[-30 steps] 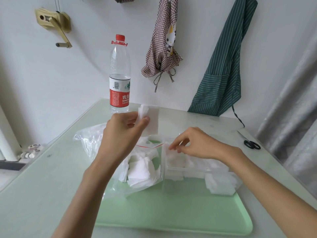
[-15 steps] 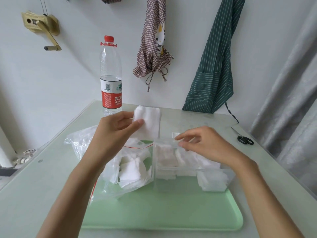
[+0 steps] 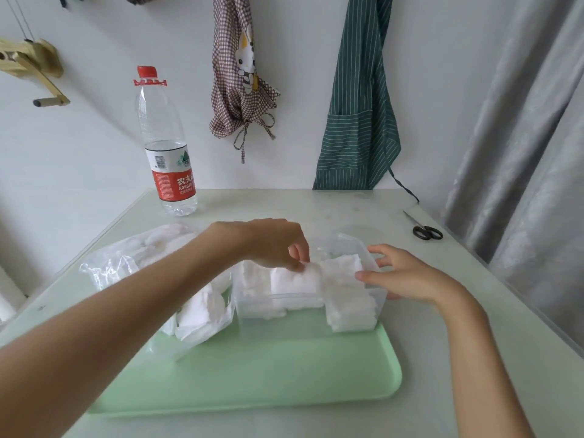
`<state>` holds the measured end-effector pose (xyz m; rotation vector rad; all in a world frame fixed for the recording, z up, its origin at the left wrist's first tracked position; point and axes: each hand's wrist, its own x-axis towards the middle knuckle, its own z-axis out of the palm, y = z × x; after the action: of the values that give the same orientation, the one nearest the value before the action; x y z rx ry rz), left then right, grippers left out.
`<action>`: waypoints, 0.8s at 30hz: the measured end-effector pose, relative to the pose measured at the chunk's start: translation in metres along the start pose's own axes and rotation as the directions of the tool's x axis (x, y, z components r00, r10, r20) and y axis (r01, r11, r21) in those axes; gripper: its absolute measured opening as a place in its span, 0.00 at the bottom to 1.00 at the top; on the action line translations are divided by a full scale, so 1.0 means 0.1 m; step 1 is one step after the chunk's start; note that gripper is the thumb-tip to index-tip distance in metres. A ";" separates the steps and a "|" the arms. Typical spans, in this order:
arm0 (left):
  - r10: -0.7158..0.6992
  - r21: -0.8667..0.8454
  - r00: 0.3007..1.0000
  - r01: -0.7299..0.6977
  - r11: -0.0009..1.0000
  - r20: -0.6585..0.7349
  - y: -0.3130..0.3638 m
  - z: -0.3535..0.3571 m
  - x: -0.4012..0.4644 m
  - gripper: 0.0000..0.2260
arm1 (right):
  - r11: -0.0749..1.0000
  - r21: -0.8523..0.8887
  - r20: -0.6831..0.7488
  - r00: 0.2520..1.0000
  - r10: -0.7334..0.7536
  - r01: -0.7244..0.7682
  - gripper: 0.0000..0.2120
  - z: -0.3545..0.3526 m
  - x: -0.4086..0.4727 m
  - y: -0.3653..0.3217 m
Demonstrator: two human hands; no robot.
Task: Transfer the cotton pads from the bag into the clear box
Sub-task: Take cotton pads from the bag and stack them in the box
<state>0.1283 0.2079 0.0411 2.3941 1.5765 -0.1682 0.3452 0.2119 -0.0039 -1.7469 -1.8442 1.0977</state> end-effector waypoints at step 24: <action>-0.091 -0.121 0.897 0.158 0.980 0.433 0.19 0.13 0.11 0.13 | 1.000 -0.011 0.027 1.000 -0.009 0.009 0.23 0.01 0.00 0.04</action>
<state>0.1507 0.2070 0.0288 1.9667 1.4700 -0.5371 0.3476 0.2111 -0.0073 -1.7367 -1.8755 1.1147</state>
